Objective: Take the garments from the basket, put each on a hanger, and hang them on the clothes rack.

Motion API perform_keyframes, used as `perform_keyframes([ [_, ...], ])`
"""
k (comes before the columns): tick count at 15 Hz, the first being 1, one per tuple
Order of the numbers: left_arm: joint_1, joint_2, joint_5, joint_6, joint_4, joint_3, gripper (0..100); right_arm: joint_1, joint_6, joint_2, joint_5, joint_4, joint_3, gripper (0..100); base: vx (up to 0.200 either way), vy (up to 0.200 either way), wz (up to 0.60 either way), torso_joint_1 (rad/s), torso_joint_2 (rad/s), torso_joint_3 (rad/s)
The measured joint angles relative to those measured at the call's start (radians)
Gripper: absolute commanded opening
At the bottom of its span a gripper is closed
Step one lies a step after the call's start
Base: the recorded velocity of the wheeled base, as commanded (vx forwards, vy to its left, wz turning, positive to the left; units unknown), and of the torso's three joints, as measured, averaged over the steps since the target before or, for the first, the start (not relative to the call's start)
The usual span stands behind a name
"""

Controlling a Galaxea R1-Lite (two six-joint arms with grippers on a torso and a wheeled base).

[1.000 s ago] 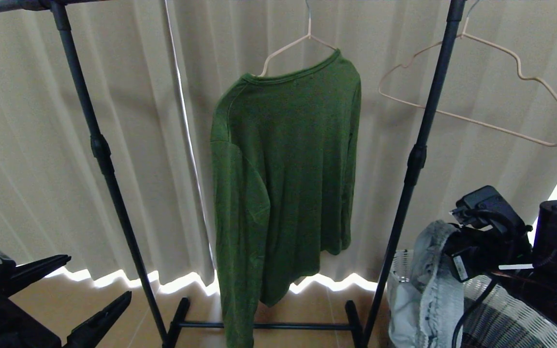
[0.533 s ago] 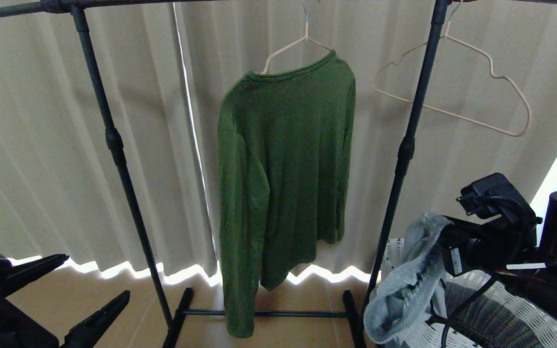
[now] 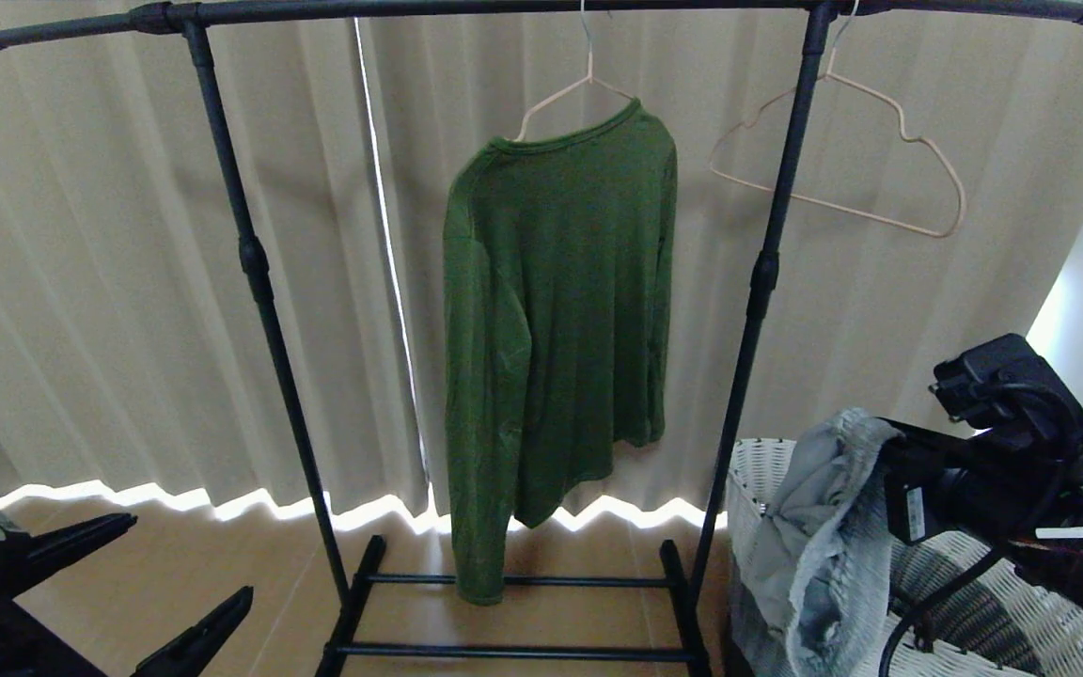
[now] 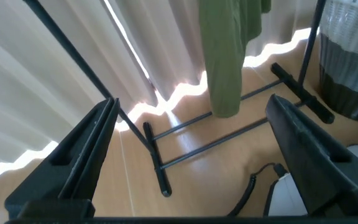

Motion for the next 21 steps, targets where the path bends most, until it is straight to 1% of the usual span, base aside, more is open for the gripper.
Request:
perform_keyframes([
  [1,-0.01,-0.006,0.0,0.0,0.0,0.02,100,0.0,0.0,-0.004,0.001,0.03,-0.019,0,0.0,0.0,0.0,0.0,0.0,0.0],
  [3,-0.058,-0.013,-0.006,0.0,0.001,0.036,100,0.011,0.001,-0.012,0.034,0.116,-0.076,0,0.0,0.0,0.0,0.0,0.0,0.0],
  [4,-0.09,-0.013,-0.031,-0.001,0.002,0.031,100,0.022,0.004,-0.015,0.053,0.15,-0.106,0,0.0,0.0,0.0,0.0,0.0,0.0],
  [6,-0.135,-0.001,-0.112,-0.005,0.002,-0.011,100,0.056,0.023,-0.015,0.062,0.167,-0.153,0,0.0,0.0,0.0,0.0,0.0,0.0],
  [7,-0.145,0.023,-0.154,-0.006,0.001,-0.048,100,0.095,0.05,-0.014,0.064,0.167,-0.177,0,0.0,0.0,0.0,0.0,0.0,0.0],
  [9,-0.168,0.095,-0.197,-0.011,0.001,-0.126,100,0.166,0.092,-0.008,0.071,0.167,-0.236,0,0.0,0.0,0.0,0.0,0.0,0.0],
  [11,-0.217,0.187,-0.206,-0.02,0.001,-0.199,100,0.2,0.098,-0.004,0.073,0.168,-0.293,0,0.0,0.0,0.0,0.0,0.0,0.0],
  [12,-0.263,0.239,-0.199,-0.026,0.002,-0.234,100,0.213,0.099,-0.006,0.079,0.168,-0.323,0,0.0,0.0,0.0,0.0,0.0,0.0],
  [14,-0.371,0.346,-0.154,-0.048,0.001,-0.305,100,0.232,0.099,-0.015,0.1,0.168,-0.361,0,0.0,0.0,0.0,0.0,0.0,0.0],
  [15,-0.41,0.393,-0.136,-0.07,-0.004,-0.336,100,0.244,0.099,-0.018,0.114,0.169,-0.37,0,0.0,0.0,0.0,0.0,0.0,0.0],
  [16,-0.447,0.449,-0.121,-0.112,-0.018,-0.367,100,0.273,0.099,-0.02,0.129,0.17,-0.384,0,0.0,0.0,0.0,0.0,0.0,0.0],
  [17,-0.476,0.499,-0.111,-0.166,-0.051,-0.393,100,0.301,0.099,-0.02,0.143,0.169,-0.4,0,0.0,0.0,0.0,0.0,0.0,0.0],
  [18,-0.506,0.557,-0.105,-0.236,-0.108,-0.419,100,0.328,0.099,-0.019,0.155,0.168,-0.417,0,0.0,0.0,0.0,0.0,0.0,0.0],
  [19,-0.529,0.607,-0.103,-0.287,-0.153,-0.434,100,0.347,0.099,-0.017,0.171,0.167,-0.429,0,0.0,0.0,0.0,0.0,0.0,0.0],
  [20,-0.546,0.651,-0.101,-0.326,-0.192,-0.446,100,0.359,0.099,-0.017,0.181,0.163,-0.434,0,0.0,0.0,0.0,0.0,0.0,0.0],
  [21,-0.557,0.693,-0.1,-0.347,-0.217,-0.452,100,0.367,0.099,-0.017,0.189,0.157,-0.437,0,0.0,0.0,0.0,0.0,0.0,0.0],
])
